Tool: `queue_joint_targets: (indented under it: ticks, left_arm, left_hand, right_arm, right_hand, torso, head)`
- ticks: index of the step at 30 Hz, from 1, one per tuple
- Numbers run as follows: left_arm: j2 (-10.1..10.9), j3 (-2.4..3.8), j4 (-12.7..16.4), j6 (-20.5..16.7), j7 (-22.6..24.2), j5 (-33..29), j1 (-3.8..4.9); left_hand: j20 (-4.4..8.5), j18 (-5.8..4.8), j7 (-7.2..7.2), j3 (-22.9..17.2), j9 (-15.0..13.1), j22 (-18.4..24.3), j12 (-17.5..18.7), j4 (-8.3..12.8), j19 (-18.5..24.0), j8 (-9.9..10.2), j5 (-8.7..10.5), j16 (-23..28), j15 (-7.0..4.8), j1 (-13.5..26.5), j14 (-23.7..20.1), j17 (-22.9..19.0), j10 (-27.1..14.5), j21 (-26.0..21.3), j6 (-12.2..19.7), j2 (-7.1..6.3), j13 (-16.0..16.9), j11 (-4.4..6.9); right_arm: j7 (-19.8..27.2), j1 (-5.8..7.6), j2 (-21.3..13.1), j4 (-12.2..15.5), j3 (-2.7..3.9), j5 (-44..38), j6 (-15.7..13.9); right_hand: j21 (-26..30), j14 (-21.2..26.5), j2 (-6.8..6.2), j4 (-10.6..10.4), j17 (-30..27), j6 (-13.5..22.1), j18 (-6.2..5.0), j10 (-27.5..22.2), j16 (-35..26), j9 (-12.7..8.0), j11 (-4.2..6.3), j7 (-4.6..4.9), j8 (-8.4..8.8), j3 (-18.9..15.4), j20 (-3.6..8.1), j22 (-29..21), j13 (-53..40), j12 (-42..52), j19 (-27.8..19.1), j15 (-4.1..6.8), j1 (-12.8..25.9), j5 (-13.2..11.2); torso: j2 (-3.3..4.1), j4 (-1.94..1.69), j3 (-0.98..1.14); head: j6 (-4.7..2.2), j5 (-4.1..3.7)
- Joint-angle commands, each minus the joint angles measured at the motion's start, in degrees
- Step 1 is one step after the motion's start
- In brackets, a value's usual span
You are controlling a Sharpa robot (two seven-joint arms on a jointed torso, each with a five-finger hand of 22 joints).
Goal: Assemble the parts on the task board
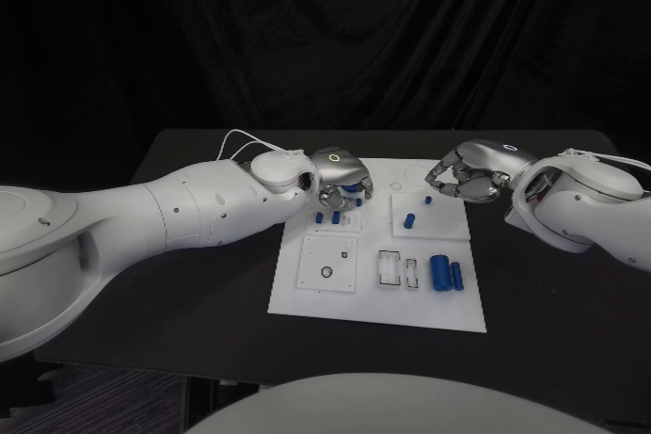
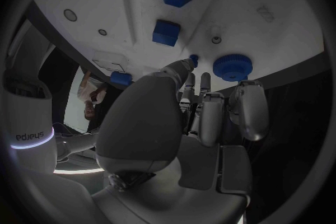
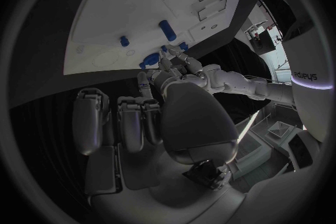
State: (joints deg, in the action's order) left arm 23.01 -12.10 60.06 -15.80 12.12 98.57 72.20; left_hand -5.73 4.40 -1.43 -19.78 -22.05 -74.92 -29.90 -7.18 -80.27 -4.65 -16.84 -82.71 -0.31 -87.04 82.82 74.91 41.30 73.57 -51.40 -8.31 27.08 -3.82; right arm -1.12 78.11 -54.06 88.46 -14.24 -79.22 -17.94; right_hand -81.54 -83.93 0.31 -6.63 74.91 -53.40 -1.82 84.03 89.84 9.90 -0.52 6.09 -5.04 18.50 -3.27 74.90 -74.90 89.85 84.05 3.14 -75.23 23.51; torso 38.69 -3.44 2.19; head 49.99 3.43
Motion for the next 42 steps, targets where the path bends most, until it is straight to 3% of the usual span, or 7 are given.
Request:
queue_joint_targets:
  ticks: [1,11,25,42]
  left_arm:
    - [-0.33,0.05,-0.28,0.68,0.97,0.22,-0.21]
    - [-1.05,0.05,-1.12,0.54,1.66,0.22,-0.55]
    - [-1.47,0.04,-1.94,0.01,1.82,0.22,-0.86]
    - [-1.69,0.04,-2.46,0.77,1.5,0.22,-1.03]
  left_hand:
    - [0.35,-0.54,0.21,-0.09,0.07,-10.0,-0.37,0.44,-0.15,-0.18,-0.27,-0.39,-0.3,-0.02,-0.22,1.29,0.47,0.04,-0.4,0.65,0.06,0.03]
    - [0.62,-0.63,-0.05,-0.48,0.16,-10.14,-0.64,0.65,-0.44,-0.69,-0.29,-0.46,-0.64,0.16,-0.2,1.19,2.02,0.42,-1.73,1.01,-0.09,0.66]
    - [1.07,-0.59,-0.42,-2.11,1.0,-10.07,2.72,1.27,-0.32,-0.17,-0.8,-0.12,-1.05,0.28,-0.51,0.31,4.71,0.06,-2.87,1.11,-3.45,1.08]
    - [1.26,-0.71,-1.05,-1.69,1.34,-10.22,3.05,1.3,-0.73,-0.08,0.51,-0.37,-1.37,1.28,-0.14,0.56,7.99,0.54,-3.87,1.42,-4.34,1.62]
  right_arm:
    - [-0.23,-0.14,-0.02,0.11,0.05,-0.03,-0.55]
    - [-0.25,-0.14,0.01,0.1,0.05,-0.03,-0.49]
    - [-0.37,-0.14,-0.01,0.11,0.05,-0.03,-0.34]
    - [-0.41,-0.14,0.11,0.03,0.05,-0.03,-0.03]
  right_hand:
    - [0.03,-6.07,-0.06,-0.09,15.09,-0.02,-0.35,5.97,0.16,0.0,0.13,-0.17,0.15,0.35,0.1,12.21,-15.1,0.15,1.59,0.04,0.72,0.24]
    - [0.03,-6.07,-0.06,-0.09,15.09,-0.02,-0.35,5.97,0.16,0.0,0.13,-0.17,0.15,0.35,0.1,12.21,-15.1,0.15,1.59,0.04,0.72,0.24]
    - [0.1,-6.07,-0.08,-0.04,15.09,0.0,-0.37,5.97,0.16,0.0,0.1,-0.14,0.16,0.41,0.1,12.19,-15.1,0.15,1.56,0.02,0.8,0.29]
    - [0.1,-6.07,-0.08,-0.04,15.09,0.0,-0.37,5.97,0.16,0.0,0.1,-0.14,0.16,0.41,0.1,12.19,-15.1,0.15,1.56,0.02,0.8,0.29]
  torso:
    - [0.02,0.04,0.0]
    - [-0.01,-0.04,0.03]
    - [-0.03,-0.07,0.01]
    - [0.01,-0.05,0.02]
  head:
    - [0.01,-0.05]
    - [0.01,-0.06]
    - [0.01,-0.03]
    - [0.01,0.06]
